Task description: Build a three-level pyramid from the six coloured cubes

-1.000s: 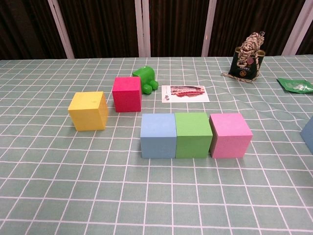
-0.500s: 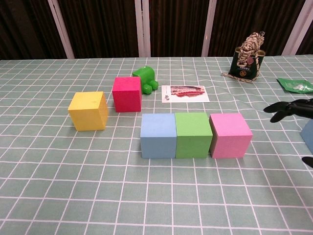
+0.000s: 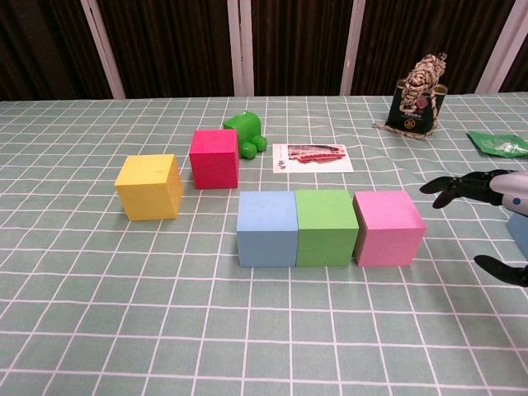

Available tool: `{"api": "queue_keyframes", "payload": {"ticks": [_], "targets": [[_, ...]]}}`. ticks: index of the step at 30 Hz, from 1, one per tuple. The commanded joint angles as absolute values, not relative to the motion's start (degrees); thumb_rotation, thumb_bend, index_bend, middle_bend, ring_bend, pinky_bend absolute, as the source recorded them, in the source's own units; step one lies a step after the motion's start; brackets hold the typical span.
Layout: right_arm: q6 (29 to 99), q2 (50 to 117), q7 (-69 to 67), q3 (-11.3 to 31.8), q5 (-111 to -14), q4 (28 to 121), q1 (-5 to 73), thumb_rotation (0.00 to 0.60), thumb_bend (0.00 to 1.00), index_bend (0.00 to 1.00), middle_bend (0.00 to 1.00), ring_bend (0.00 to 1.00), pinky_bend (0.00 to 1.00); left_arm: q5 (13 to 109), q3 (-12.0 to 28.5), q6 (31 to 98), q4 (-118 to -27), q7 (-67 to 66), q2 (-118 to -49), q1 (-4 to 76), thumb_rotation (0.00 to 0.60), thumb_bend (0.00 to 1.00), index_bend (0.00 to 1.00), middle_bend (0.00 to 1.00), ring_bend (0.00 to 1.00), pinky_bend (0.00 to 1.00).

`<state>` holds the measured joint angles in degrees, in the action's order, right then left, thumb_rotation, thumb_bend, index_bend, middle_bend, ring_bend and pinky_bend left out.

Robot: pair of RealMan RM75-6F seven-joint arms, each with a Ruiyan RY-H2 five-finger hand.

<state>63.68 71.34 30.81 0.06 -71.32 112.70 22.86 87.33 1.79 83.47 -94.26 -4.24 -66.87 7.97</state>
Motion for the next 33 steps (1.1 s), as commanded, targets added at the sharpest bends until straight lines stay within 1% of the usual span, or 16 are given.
{"api": "queue_keyframes", "payload": {"ticks": [1,12,23,33], "targets": [[63.06,71.49,31.4,-0.01,-70.03,112.42,23.17,0.6,0.5,0.0,0.18,0.0,0.0,87.36,1.75,83.41,-94.28,-4.34,-66.89,7.99,0.6,0.09,0.0,0.06,0.0,0.03],[61.07,74.81,32.32,0.33,-65.82,110.2,24.87,0.6,0.5,0.0,0.18,0.0,0.0,87.39,1.57,83.28,-94.54,-4.39,-66.79,7.94,0.6,0.09,0.0,0.06,0.0,0.03],[61.61,76.23,33.34,0.06,-65.72,110.92,25.75,0.6,0.5,0.0,0.18,0.0,0.0,87.39,1.57,83.14,-94.56,-4.01,-66.61,8.01,0.6,0.09,0.0,0.06,0.0,0.03],[62.5,76.2,33.91,-0.28,-65.97,112.15,26.09,0.6,0.5,0.0,0.18,0.0,0.0,87.63,1.44,83.17,-94.57,-4.03,-66.6,7.99,0.6,0.09,0.0,0.06,0.0,0.03]]}}
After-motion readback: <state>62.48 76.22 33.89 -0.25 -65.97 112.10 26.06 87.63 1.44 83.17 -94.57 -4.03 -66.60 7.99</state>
